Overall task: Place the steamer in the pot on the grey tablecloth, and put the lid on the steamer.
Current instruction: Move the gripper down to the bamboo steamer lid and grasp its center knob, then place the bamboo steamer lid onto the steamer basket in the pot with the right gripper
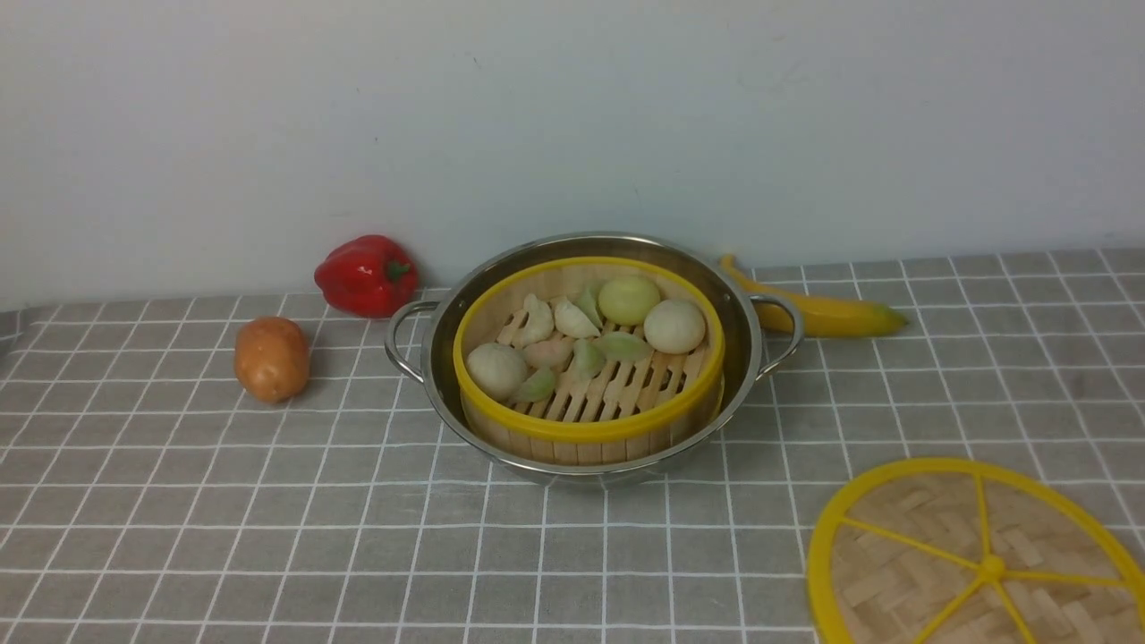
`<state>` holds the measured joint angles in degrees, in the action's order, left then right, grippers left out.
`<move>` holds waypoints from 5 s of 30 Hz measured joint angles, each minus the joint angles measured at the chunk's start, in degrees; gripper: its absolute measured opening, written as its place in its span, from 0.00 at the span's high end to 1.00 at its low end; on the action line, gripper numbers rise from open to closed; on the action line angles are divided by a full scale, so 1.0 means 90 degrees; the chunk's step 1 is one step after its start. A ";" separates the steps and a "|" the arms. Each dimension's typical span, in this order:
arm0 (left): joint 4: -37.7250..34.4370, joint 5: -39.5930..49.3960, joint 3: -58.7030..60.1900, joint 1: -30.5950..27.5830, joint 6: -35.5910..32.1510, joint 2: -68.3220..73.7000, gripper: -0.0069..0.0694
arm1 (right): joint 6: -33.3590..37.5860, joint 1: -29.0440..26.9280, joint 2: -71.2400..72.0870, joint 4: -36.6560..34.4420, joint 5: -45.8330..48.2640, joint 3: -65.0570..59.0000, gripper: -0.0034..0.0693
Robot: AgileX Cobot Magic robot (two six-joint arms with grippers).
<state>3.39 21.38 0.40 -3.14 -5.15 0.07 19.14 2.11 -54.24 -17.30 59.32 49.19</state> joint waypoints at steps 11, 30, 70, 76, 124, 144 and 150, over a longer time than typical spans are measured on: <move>0.0000 0.0000 0.0000 0.0000 0.0000 0.0000 0.62 | -0.0210 0.0755 -0.3373 0.0366 0.0826 0.1314 0.62; 0.0000 0.0000 0.0000 0.0000 0.0000 0.0000 0.59 | -0.0857 0.0971 -0.5269 0.0949 0.0482 0.1457 0.62; 0.0000 0.0000 0.0000 0.0000 0.0000 0.0000 0.59 | -0.0689 0.1055 -0.4891 0.1148 0.1219 0.4681 0.75; 0.0000 0.0000 0.0000 0.0000 0.0000 0.0000 0.59 | 0.0048 0.1808 -0.5306 0.1154 0.1263 0.5782 0.75; 0.0000 0.0000 0.0000 0.0000 0.0000 0.0000 0.59 | 0.1361 0.3185 -0.8024 0.0860 0.1284 0.8316 0.75; 0.0000 0.0000 0.0000 0.0000 0.0000 0.0000 0.59 | 0.2629 0.3192 -0.8024 0.0845 0.1060 0.8321 0.75; 0.0000 0.0000 0.0000 0.0000 0.0000 0.0000 0.59 | 0.2903 0.3192 -0.8024 0.0839 0.0910 0.8321 0.75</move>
<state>3.39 21.38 0.40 -3.14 -5.15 0.07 45.27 30.84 -126.46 -9.75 67.51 124.07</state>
